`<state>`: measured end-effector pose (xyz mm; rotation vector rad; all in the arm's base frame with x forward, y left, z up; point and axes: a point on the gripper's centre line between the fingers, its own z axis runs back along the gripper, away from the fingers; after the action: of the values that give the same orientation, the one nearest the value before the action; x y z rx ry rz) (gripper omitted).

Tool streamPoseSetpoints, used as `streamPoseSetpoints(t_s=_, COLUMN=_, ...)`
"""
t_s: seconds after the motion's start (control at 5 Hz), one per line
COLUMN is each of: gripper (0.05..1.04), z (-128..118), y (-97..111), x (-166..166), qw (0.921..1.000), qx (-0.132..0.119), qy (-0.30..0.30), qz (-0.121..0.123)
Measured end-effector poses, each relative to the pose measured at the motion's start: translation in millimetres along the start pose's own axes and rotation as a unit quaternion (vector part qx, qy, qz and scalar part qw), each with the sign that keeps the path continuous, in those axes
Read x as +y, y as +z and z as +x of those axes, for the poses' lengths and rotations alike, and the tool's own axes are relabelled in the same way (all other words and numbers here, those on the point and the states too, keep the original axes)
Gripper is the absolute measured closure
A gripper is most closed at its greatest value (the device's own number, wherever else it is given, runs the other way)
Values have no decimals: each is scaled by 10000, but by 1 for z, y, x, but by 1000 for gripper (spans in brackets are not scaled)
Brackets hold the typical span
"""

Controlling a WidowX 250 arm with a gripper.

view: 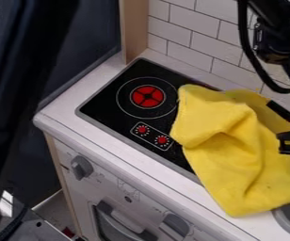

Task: Moved the yellow clothing to the right side of the stove

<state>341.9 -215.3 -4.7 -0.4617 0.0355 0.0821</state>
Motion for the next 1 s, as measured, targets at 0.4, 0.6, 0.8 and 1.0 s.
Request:
streamPoseSetpoints(t_s=0.4, gripper=327, z=4, y=36, x=2, qw=9974, qx=-145, qy=-429, qz=564)
streamPoseSetpoints(t_s=0.6, gripper=90, z=9, y=61, x=9, qw=9902, qx=-475, qy=-482, qz=1221)
streamPoseSetpoints(t_s=0.8, gripper=81, z=2, y=79, x=19, qw=9889, qx=-472, qy=-287, qz=1376)
streamPoseSetpoints(t_s=1.0, gripper=83, z=6, y=96, x=56, qw=9845, qx=-231, qy=-24, qz=1739)
